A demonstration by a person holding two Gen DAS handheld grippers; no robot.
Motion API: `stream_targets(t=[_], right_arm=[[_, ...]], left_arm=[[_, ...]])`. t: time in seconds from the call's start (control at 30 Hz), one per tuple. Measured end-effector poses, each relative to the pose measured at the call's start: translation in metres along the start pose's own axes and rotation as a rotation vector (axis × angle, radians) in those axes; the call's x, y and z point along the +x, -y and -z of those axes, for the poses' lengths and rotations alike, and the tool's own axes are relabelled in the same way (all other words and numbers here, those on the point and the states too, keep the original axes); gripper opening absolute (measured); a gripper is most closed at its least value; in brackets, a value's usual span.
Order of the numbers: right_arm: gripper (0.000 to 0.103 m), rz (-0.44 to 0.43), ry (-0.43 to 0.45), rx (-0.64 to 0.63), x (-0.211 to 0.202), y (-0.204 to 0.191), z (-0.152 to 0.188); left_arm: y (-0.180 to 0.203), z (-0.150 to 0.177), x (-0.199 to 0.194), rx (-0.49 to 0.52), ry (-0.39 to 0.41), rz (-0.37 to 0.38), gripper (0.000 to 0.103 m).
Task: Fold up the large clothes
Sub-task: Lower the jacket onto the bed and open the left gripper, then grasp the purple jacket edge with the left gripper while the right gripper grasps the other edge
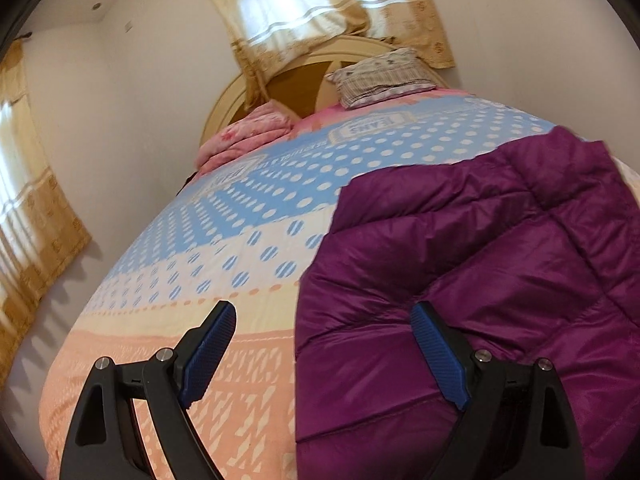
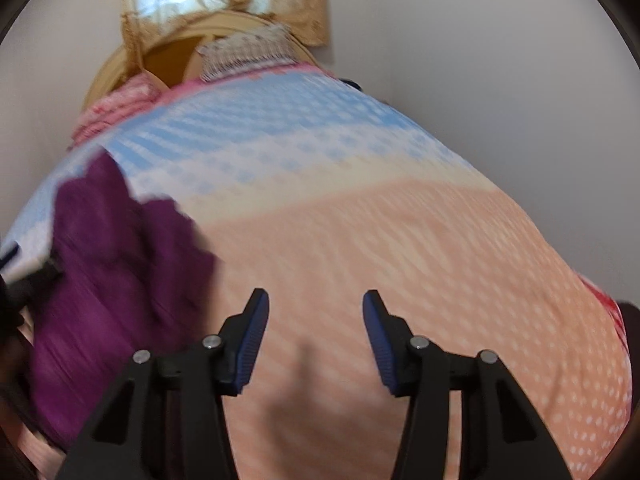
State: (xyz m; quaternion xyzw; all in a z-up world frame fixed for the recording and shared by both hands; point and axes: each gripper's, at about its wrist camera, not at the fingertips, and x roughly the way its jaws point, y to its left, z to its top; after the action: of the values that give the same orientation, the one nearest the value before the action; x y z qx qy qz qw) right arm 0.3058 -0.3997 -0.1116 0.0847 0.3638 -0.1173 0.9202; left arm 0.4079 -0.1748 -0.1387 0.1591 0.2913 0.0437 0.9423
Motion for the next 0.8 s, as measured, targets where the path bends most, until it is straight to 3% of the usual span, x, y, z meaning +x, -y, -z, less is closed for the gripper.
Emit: stream_targets(t=[0.07, 0.2, 0.27, 0.3, 0.53, 0.67, 0.8], right_arm=[[0.051, -0.055, 0.032, 0.007, 0.0, -0.028, -0.017], [0.04, -0.132, 0.088, -0.008, 0.011, -0.071, -0.034], [0.036, -0.191, 0.082, -0.02, 0.027, -0.086, -0.034], [0.032, -0.181, 0.067, -0.031, 0.036, -0.091, -0.032], [0.031, -0.151, -0.04, 0.053, 0.081, -0.066, 0.004], [0.031, -0.152, -0.045, 0.064, 0.082, -0.063, 0.014], [0.031, -0.148, -0.054, 0.064, 0.085, -0.064, 0.018]], left_arm=[[-0.005, -0.002, -0.004, -0.005, 0.004, 0.035, 0.09], [-0.012, -0.007, -0.002, -0.012, 0.01, 0.058, 0.09], [-0.014, -0.008, 0.002, -0.011, 0.008, 0.069, 0.09], [-0.014, -0.009, 0.005, -0.011, 0.005, 0.069, 0.09], [-0.003, -0.008, 0.019, 0.002, -0.031, 0.132, 0.09], [0.01, -0.004, 0.022, 0.042, -0.028, 0.128, 0.092], [0.009, 0.0, 0.032, 0.004, -0.048, 0.159, 0.094]])
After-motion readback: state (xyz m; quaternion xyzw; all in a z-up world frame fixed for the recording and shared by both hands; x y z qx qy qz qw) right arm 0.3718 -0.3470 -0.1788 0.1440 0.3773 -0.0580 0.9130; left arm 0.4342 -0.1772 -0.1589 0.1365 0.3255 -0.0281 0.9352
